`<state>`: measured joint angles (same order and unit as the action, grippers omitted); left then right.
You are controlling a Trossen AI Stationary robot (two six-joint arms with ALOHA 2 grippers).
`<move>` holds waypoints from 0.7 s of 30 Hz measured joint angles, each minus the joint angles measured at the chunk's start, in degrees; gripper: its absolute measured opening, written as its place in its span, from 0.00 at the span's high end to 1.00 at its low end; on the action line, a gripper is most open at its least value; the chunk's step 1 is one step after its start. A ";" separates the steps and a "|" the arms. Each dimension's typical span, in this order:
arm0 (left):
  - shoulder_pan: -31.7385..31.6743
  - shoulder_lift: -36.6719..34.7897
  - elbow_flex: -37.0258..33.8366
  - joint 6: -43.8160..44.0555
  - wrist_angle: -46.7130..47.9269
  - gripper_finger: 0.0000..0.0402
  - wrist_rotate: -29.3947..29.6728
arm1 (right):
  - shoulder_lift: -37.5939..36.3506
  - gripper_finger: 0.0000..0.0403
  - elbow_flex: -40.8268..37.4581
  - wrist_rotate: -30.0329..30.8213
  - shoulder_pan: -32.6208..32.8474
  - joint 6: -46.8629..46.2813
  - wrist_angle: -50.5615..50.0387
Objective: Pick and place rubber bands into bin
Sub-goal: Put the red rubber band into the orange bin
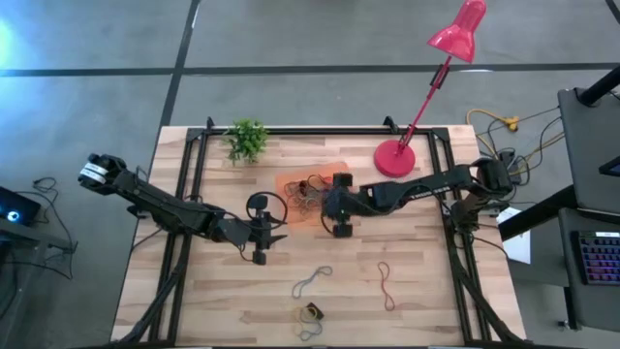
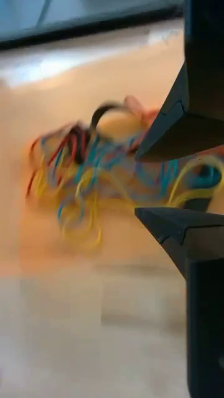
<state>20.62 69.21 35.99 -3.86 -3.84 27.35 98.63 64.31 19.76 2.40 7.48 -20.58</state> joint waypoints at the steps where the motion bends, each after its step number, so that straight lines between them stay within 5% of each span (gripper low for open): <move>1: 0.00 0.00 0.00 -0.02 0.00 0.65 0.00 | 0.00 0.71 0.00 -0.61 0.69 -0.13 -0.01; 11: -0.02 0.00 0.00 -0.08 0.25 0.65 0.00 | -3.54 0.75 -0.18 -0.31 10.13 -7.70 -3.75; 21: -0.02 0.00 0.00 -0.98 -0.24 0.65 0.00 | -5.55 0.75 -5.38 -0.95 24.07 -37.47 -9.56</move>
<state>20.60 69.21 35.99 -4.84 -4.08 27.35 93.08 58.93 18.81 26.47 -29.99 -30.14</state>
